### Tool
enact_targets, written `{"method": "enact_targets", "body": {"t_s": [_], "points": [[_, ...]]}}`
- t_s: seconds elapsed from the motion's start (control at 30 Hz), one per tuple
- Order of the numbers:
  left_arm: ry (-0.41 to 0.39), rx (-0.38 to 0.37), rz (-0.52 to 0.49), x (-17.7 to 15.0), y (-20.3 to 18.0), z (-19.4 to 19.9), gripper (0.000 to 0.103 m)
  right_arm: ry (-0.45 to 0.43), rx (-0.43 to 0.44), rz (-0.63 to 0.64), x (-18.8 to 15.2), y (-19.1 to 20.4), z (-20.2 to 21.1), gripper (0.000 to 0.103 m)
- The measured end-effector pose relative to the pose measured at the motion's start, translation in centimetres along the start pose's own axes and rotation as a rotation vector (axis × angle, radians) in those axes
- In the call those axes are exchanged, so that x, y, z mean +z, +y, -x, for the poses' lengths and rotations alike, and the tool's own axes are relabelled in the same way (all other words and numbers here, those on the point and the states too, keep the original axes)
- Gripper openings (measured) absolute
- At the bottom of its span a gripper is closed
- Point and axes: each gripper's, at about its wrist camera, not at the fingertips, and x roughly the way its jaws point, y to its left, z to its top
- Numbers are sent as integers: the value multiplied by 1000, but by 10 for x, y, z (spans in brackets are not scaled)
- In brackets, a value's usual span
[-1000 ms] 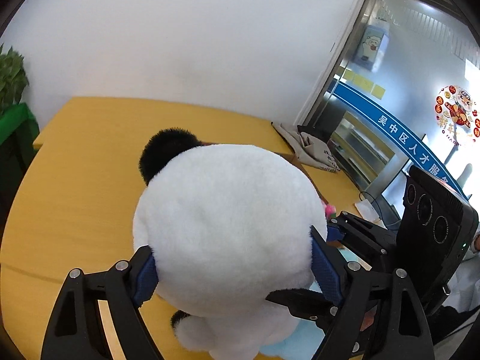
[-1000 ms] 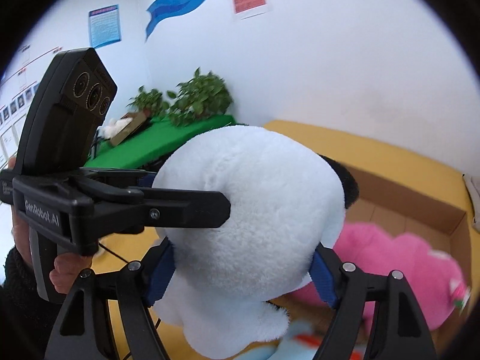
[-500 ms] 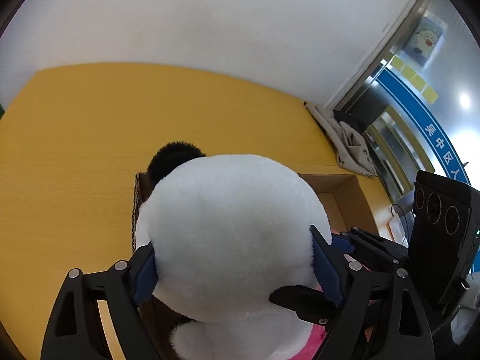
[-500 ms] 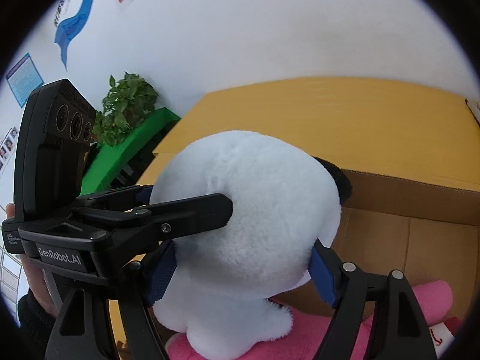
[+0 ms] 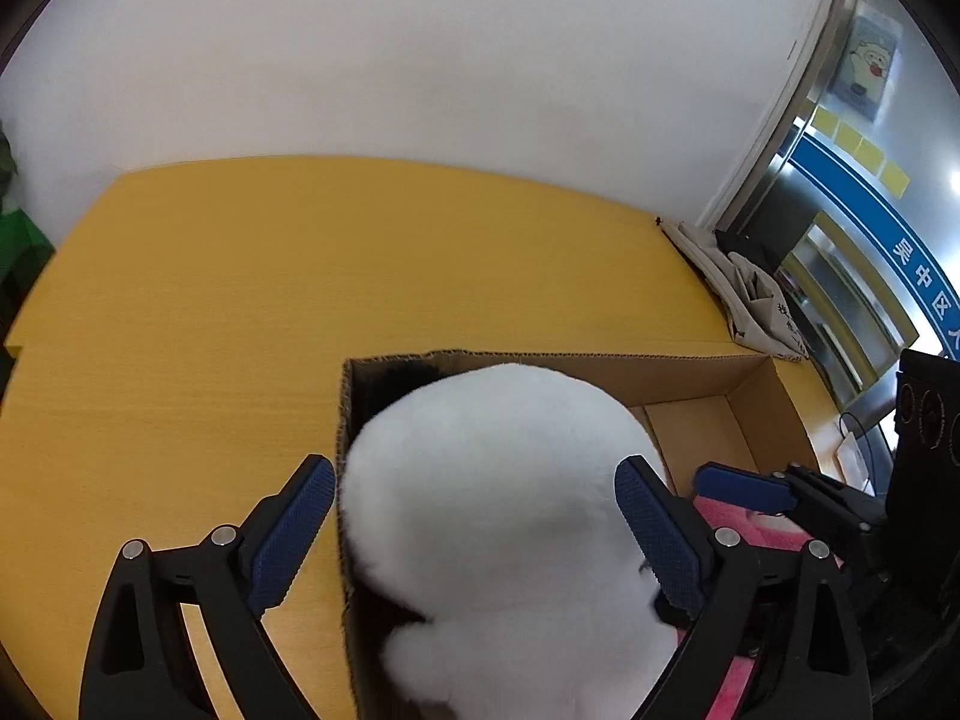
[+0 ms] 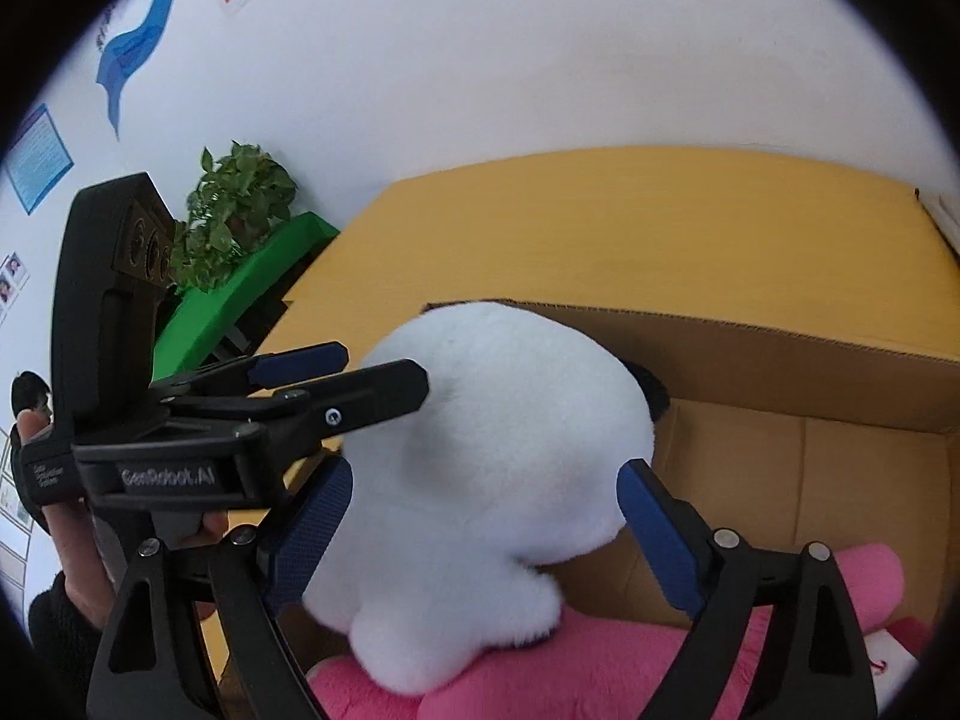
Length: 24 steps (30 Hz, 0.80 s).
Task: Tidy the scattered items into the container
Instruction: 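Lift the white panda with both grippers and lower it into the box, then open both grippers and withdraw them from the panda in the box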
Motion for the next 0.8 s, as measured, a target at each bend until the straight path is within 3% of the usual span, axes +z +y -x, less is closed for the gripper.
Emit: {"method": "enact_targets", "body": {"t_s": [0.1, 0.23, 0.37, 0.47, 0.53, 0.8], "points": [[-49, -7, -21, -15, -7, 45, 100, -73, 22, 21, -15, 5, 52, 91], [-95, 19, -47, -54, -31, 90, 103, -169, -132, 57, -49, 5, 112, 103], [-137, -6, -56, -101, -66, 122, 103, -224, -232, 74, -90, 7, 165, 103], [-170, 40, -48, -127, -94, 142, 103, -259, -302, 36, -111, 1, 203, 103], [-197, 69, -53, -143, -112, 155, 103, -267, -337, 20, -120, -2, 222, 103], [-208, 48, -77, -175, -151, 175, 103, -246, -408, 63, -160, 7, 254, 103]]}}
